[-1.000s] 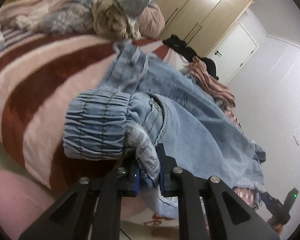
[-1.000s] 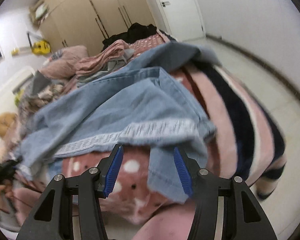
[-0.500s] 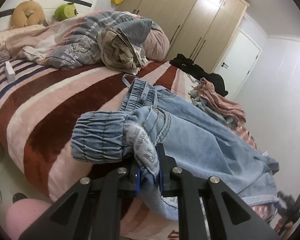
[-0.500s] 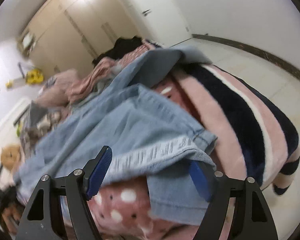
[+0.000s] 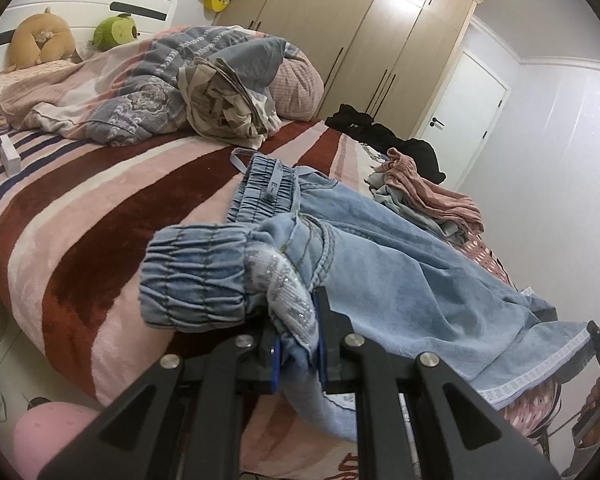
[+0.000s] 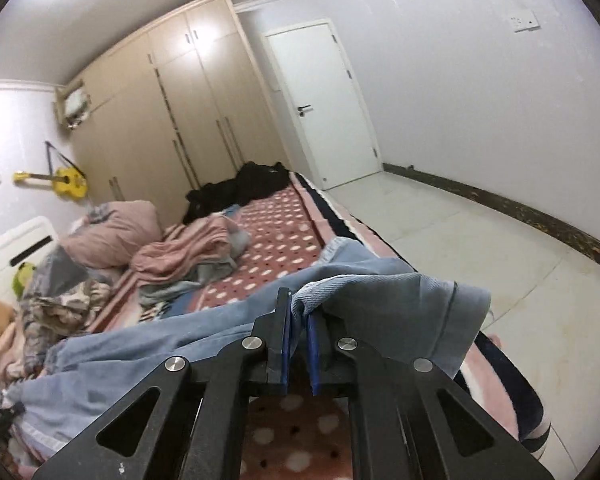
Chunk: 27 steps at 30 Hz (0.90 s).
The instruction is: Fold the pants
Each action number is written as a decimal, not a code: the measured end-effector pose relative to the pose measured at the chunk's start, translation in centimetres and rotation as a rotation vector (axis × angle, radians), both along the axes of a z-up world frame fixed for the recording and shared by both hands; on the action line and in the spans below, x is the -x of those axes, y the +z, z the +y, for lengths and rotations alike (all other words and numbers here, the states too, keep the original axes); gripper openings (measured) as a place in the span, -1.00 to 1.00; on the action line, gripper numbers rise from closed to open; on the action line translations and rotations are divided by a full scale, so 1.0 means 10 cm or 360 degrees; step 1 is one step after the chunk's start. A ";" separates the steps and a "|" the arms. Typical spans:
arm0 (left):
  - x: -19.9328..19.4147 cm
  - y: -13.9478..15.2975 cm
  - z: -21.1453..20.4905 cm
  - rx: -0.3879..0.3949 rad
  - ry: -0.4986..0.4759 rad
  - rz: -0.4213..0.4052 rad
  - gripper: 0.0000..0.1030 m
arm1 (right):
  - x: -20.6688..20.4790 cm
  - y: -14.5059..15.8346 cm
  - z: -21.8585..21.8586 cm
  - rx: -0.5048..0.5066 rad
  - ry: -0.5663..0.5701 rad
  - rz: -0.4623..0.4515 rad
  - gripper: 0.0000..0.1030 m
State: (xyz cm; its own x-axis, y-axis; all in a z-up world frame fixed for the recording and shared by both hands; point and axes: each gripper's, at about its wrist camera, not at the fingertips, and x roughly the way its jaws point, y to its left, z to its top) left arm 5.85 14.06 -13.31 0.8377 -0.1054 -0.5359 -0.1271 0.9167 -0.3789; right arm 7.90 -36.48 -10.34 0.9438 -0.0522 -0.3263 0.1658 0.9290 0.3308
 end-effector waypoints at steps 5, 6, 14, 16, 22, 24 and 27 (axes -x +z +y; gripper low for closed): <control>-0.01 -0.03 -0.03 -0.0036 -0.0044 0.0038 -0.79 | 0.15 -0.47 -0.16 -0.0127 -0.0058 0.0241 -0.93; -0.01 -0.03 -0.03 -0.0053 -0.0055 0.0049 -0.79 | 0.19 -0.61 -0.19 -0.0176 -0.0062 0.0294 -0.90; 0.00 -0.08 -0.04 -0.0053 -0.0065 0.0080 -0.79 | 0.22 -1.10 -0.58 -0.0754 0.0233 0.0148 0.21; -0.01 -0.08 -0.04 -0.0054 -0.0066 0.0080 -0.79 | 0.13 -1.08 -0.62 -0.0777 0.0216 0.0147 0.28; 0.00 -0.09 -0.03 -0.0050 -0.0075 0.0085 -0.79 | -0.33 -0.72 -0.67 -0.0553 0.0054 0.0154 -0.41; 0.01 -0.09 -0.03 -0.0045 -0.0072 0.0085 -0.79 | -0.46 -0.46 -0.68 -0.0438 0.0012 0.0109 -0.87; 0.02 -0.10 -0.04 -0.0042 -0.0062 0.0086 -0.79 | -0.40 -0.06 -0.64 -0.0289 0.0004 -0.0054 -0.94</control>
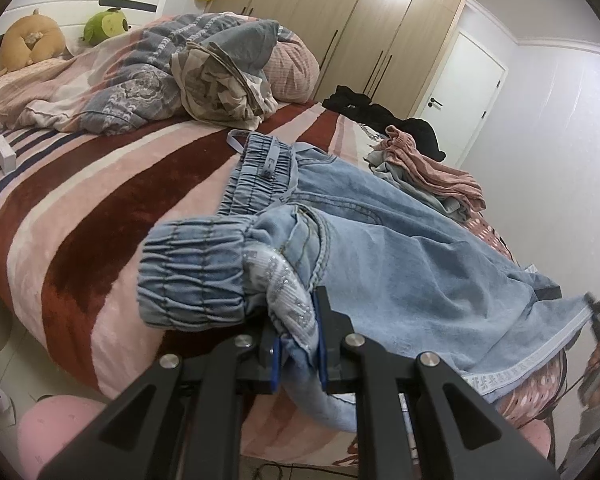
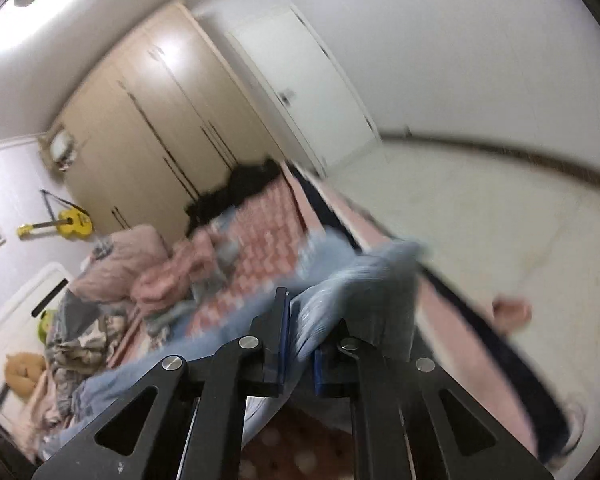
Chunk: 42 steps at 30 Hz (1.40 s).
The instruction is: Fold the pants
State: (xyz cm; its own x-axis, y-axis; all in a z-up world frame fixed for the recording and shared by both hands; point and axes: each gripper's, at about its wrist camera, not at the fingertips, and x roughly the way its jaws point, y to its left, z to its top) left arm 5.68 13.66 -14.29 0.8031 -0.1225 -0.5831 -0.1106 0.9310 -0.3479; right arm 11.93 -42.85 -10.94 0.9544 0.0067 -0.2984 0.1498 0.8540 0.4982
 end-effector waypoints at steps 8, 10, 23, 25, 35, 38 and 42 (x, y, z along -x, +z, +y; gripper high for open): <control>0.00 -0.01 0.00 -0.0008 -0.0004 0.0009 -0.79 | 0.55 -0.10 0.03 0.0036 -0.0021 -0.0002 -0.94; -0.02 0.00 0.00 -0.0012 -0.0003 0.0021 -0.79 | 0.62 -0.52 -0.10 -0.0026 -0.0127 0.0247 -0.94; -0.04 0.19 0.09 -0.0151 0.0163 -0.0017 -0.79 | 0.40 -0.25 -0.41 0.0328 -0.0214 0.0530 0.28; -0.08 0.19 0.06 -0.0165 0.0154 -0.0006 -0.79 | 0.04 -0.24 -0.31 0.0504 -0.0082 0.0661 0.31; -0.13 0.20 0.02 -0.0172 0.0109 0.0024 -0.79 | -1.37 -0.55 -0.19 0.0757 -0.0027 0.0915 -0.06; -0.15 0.19 0.00 -0.0193 0.0108 0.0033 -0.79 | -1.48 -0.44 -0.28 0.0797 -0.0123 0.0873 -0.91; -0.19 0.18 0.00 -0.0191 0.0112 0.0033 -0.79 | -1.53 -0.05 -0.14 0.1128 -0.0260 0.0745 -0.93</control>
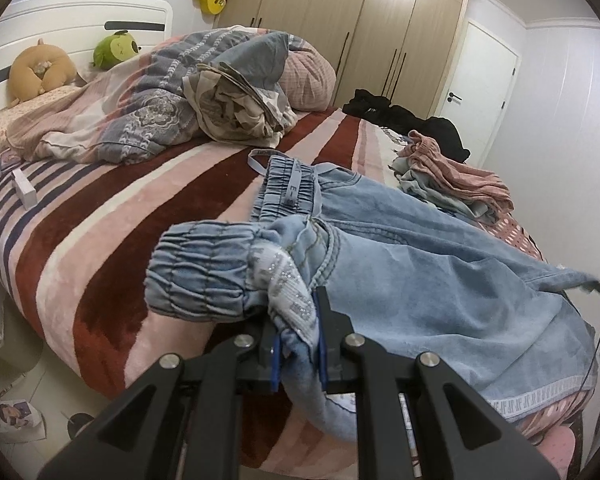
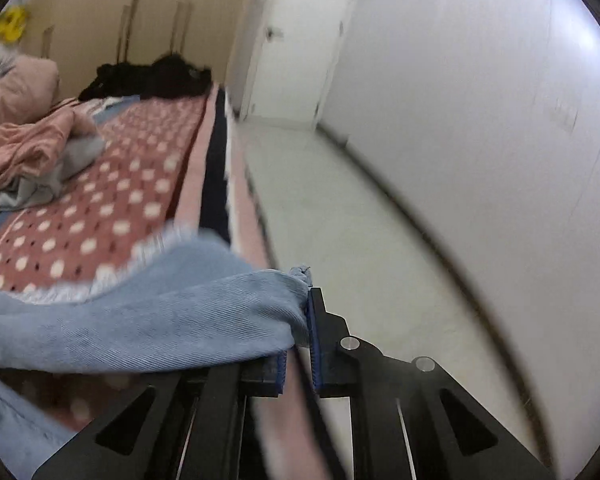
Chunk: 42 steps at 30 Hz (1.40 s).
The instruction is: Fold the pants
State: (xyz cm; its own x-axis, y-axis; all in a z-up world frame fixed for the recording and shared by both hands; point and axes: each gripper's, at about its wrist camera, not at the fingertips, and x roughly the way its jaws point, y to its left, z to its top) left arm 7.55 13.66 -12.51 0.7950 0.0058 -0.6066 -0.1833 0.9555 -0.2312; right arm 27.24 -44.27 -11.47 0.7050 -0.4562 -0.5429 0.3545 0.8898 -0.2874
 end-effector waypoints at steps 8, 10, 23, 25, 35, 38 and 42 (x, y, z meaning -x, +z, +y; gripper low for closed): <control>-0.02 -0.03 0.03 0.0023 0.0001 -0.0003 -0.79 | -0.04 0.10 -0.05 0.0504 -0.0152 0.0195 -0.62; -0.03 -0.04 0.02 0.0021 -0.0004 0.0000 -0.79 | 0.03 -0.02 -0.36 0.0281 -0.0213 0.0282 -0.62; 0.09 0.27 0.08 0.0129 -0.0047 -0.0203 -0.80 | 1.54 -0.35 -0.10 -0.1054 0.0250 0.0051 0.15; 0.12 0.36 0.08 0.0138 -0.0053 -0.0251 -0.81 | 1.70 -0.46 0.10 -0.1208 0.0371 0.0069 0.15; 0.29 0.66 0.14 0.0145 -0.0061 -0.0402 -0.82 | 2.09 -1.03 0.44 -0.1629 0.0342 -0.0040 0.20; 0.32 0.65 0.15 0.0158 -0.0058 -0.0405 -0.82 | 2.13 -0.95 0.40 -0.1591 0.0247 -0.0186 0.11; 0.37 0.65 0.18 0.0169 -0.0058 -0.0403 -0.82 | 2.16 -0.83 0.36 -0.1412 0.0068 -0.0302 -0.91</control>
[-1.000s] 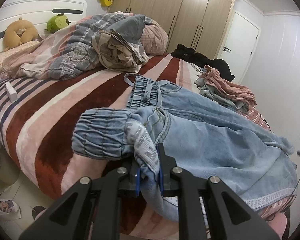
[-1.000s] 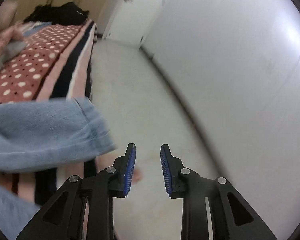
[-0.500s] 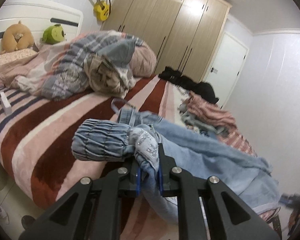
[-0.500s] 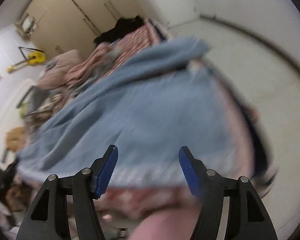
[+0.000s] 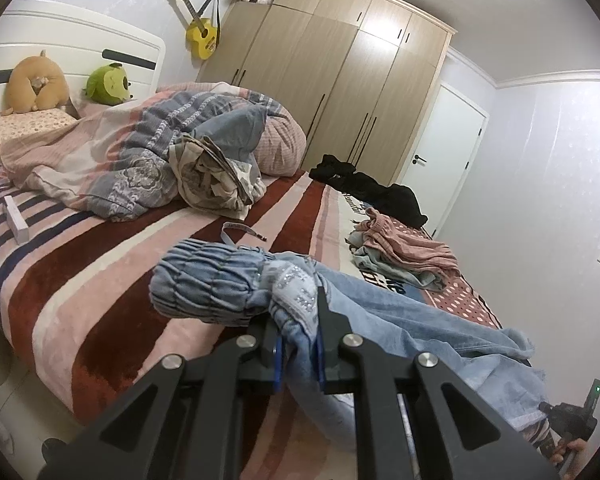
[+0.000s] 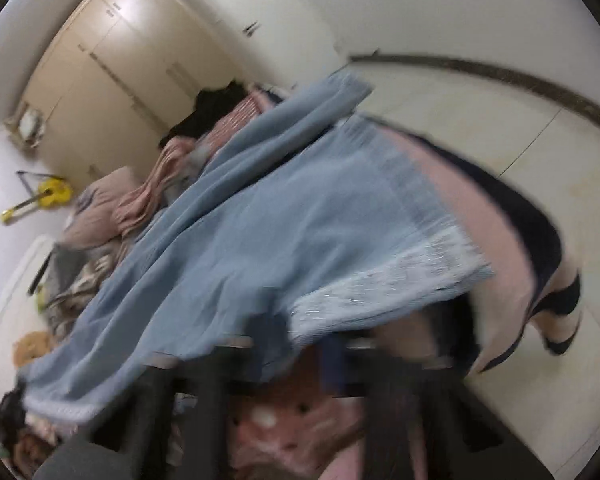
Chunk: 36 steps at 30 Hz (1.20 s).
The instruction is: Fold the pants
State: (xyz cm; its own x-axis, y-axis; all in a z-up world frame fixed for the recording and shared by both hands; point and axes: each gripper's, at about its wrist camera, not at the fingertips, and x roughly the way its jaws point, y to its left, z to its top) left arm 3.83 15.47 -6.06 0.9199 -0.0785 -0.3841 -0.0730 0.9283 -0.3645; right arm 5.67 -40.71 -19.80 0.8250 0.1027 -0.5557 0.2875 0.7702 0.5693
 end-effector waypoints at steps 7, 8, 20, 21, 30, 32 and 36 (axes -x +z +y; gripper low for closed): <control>0.31 0.19 0.06 -0.0047 -0.0005 -0.0054 -0.83 | 0.36 0.50 0.05 0.0061 -0.0070 -0.0256 -0.96; 0.33 0.21 0.07 -0.0053 -0.0003 -0.0050 -0.83 | 0.35 0.56 0.11 0.0071 -0.0070 -0.0276 -0.96; -0.36 0.41 -0.02 -0.0079 -0.0212 0.0094 -0.82 | -0.32 1.51 0.04 0.0339 -0.0003 -0.0285 -0.97; -0.52 0.40 -0.06 -0.0094 -0.0226 0.0116 -0.81 | -0.53 1.58 -0.01 0.0375 -0.0015 -0.0250 -0.97; -2.07 -0.02 -0.33 -0.0212 -0.0195 0.0498 -0.76 | -2.02 1.43 -0.26 0.0588 -0.0056 0.0136 -0.96; -2.33 -0.19 -0.36 -0.0247 -0.0161 0.0572 -0.74 | -2.21 1.33 -0.27 0.0617 -0.0062 0.0187 -0.96; -2.68 -0.46 -0.44 -0.0298 -0.0154 0.0709 -0.68 | -2.58 1.02 -0.31 0.0641 -0.0066 0.0326 -0.95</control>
State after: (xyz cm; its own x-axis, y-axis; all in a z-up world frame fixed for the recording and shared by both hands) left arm 30.60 11.12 -10.68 0.6551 -0.0474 -0.7541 -0.0940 0.9852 -0.1436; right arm 31.48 -43.82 -9.62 0.6929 -0.1860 -0.6966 0.3985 0.9040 0.1550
